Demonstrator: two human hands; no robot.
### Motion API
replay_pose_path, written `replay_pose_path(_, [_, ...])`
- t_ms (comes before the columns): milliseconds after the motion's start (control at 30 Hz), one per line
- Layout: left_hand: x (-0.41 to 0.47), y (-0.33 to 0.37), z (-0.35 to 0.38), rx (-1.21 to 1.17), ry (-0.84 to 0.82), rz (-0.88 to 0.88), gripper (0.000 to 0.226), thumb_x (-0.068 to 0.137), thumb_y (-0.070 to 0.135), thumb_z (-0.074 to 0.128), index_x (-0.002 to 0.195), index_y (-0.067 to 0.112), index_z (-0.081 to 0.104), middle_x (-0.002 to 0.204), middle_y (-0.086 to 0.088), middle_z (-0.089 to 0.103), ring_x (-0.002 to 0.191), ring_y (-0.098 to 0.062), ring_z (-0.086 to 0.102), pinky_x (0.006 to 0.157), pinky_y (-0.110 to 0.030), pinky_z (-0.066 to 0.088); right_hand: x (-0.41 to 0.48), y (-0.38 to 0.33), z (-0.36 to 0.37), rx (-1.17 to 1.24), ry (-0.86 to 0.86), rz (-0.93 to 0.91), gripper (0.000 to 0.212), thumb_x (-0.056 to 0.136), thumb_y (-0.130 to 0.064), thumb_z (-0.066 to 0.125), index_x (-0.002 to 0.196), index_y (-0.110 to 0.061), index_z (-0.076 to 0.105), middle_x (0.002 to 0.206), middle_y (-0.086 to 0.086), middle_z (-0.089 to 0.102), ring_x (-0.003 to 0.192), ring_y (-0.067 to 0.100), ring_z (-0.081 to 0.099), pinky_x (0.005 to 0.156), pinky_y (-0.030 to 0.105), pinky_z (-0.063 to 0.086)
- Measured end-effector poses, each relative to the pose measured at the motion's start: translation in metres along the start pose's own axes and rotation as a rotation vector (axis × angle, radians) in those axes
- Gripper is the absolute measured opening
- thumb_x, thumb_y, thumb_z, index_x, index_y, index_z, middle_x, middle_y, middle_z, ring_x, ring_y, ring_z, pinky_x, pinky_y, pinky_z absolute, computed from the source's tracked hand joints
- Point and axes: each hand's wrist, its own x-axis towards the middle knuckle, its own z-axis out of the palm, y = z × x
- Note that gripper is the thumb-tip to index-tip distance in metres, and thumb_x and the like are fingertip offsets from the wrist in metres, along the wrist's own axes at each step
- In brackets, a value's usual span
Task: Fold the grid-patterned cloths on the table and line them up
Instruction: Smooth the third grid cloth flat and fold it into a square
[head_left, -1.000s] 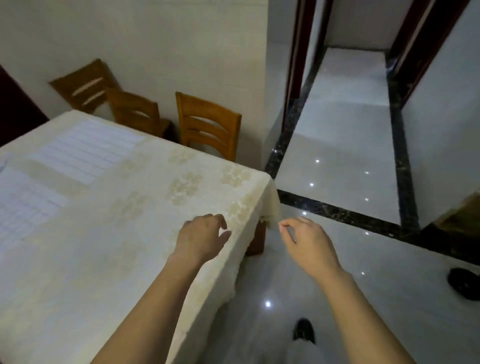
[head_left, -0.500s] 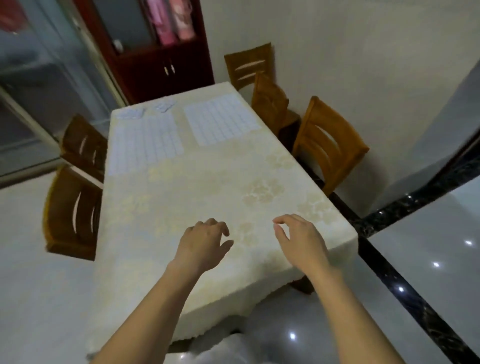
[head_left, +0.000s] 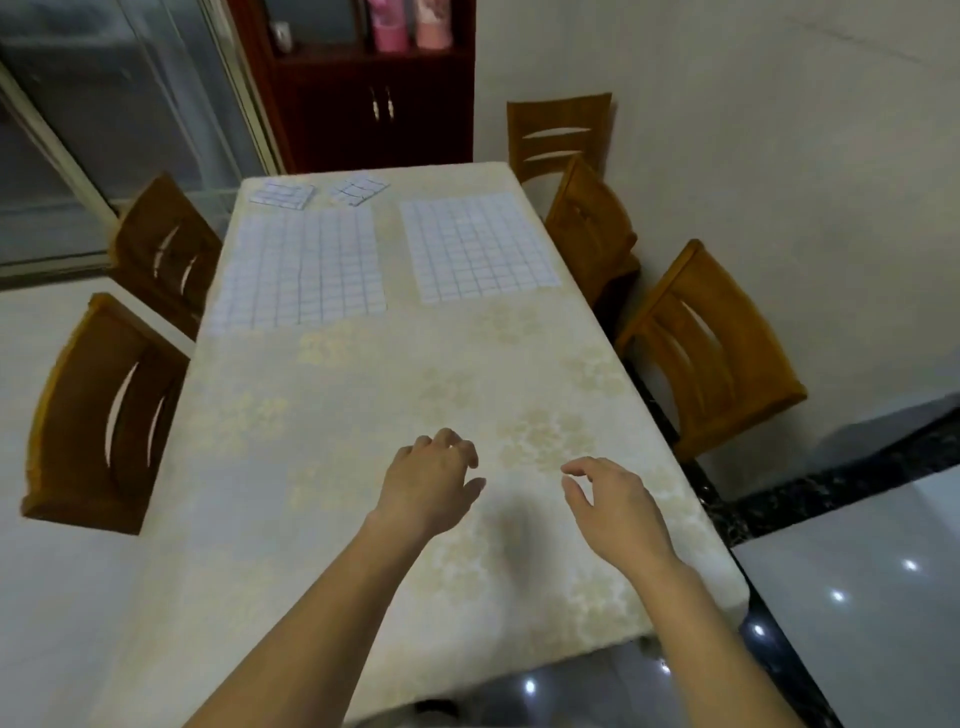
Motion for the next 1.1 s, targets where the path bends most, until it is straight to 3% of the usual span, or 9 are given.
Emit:
replay_pose_path(200, [0.029, -0.027, 0.007, -0.011, -0.067, -0.080, 0.042, 0.101, 0.050, 0.051, 0.136, 0.027, 0.052, 0.145, 0.003, 0.049, 0.127, -0.024, 0.051, 0.104, -0.037, 0.040, 0.045, -0.026, 0.035, -0.057, -0.104, -0.118, 0.030, 0.101, -0.035, 0.049, 0.126, -0.025, 0.063, 0.127, -0.008, 0.062, 0.115, 0.014, 0.059, 0.101, 0.028, 0.044])
replay_pose_path(333, [0.076, -0.041, 0.006, -0.008, -0.048, -0.151, 0.054, 0.100, 0.050, 0.052, 0.147, 0.024, 0.041, 0.151, -0.001, 0.044, 0.133, -0.028, 0.048, 0.107, -0.040, 0.039, 0.112, -0.026, 0.050, -0.061, -0.153, -0.201, 0.034, 0.100, -0.032, 0.051, 0.131, -0.023, 0.061, 0.138, -0.005, 0.058, 0.128, 0.015, 0.053, 0.110, 0.029, 0.039])
replay_pose_path(500, [0.173, -0.049, 0.010, -0.050, -0.080, -0.190, 0.067, 0.101, 0.048, 0.052, 0.156, 0.019, 0.027, 0.163, -0.007, 0.028, 0.146, -0.031, 0.034, 0.118, -0.044, 0.031, 0.224, -0.014, 0.063, -0.130, -0.241, -0.228, 0.051, 0.102, -0.036, 0.047, 0.150, -0.022, 0.040, 0.161, 0.000, 0.030, 0.148, 0.018, 0.027, 0.121, 0.035, 0.024])
replay_pose_path(800, [0.368, -0.103, 0.023, 0.009, -0.051, -0.289, 0.082, 0.101, 0.056, 0.047, 0.162, 0.022, 0.003, 0.171, -0.002, -0.004, 0.157, -0.029, 0.002, 0.126, -0.048, 0.013, 0.440, 0.001, 0.093, -0.248, -0.194, -0.266, 0.067, 0.101, -0.044, 0.042, 0.158, -0.024, 0.014, 0.167, 0.006, -0.003, 0.153, 0.028, -0.001, 0.124, 0.042, 0.003])
replay_pose_path(967, [0.437, -0.139, 0.037, 0.097, -0.054, -0.340, 0.084, 0.100, 0.066, 0.031, 0.161, 0.026, -0.010, 0.168, -0.001, -0.019, 0.156, -0.030, -0.013, 0.127, -0.049, 0.002, 0.529, -0.016, 0.114, -0.350, -0.141, -0.327, 0.067, 0.102, -0.057, 0.024, 0.158, -0.032, -0.004, 0.165, 0.004, -0.019, 0.152, 0.028, -0.015, 0.123, 0.047, -0.006])
replay_pose_path(1100, [0.467, -0.151, 0.068, 0.048, -0.051, -0.306, 0.082, 0.096, 0.076, 0.011, 0.159, 0.032, -0.016, 0.166, 0.005, -0.024, 0.154, -0.023, -0.019, 0.126, -0.045, -0.006, 0.560, 0.000, 0.145, -0.383, -0.098, -0.238, 0.069, 0.099, -0.064, 0.011, 0.158, -0.033, -0.003, 0.165, 0.003, -0.016, 0.152, 0.029, -0.014, 0.122, 0.051, -0.007])
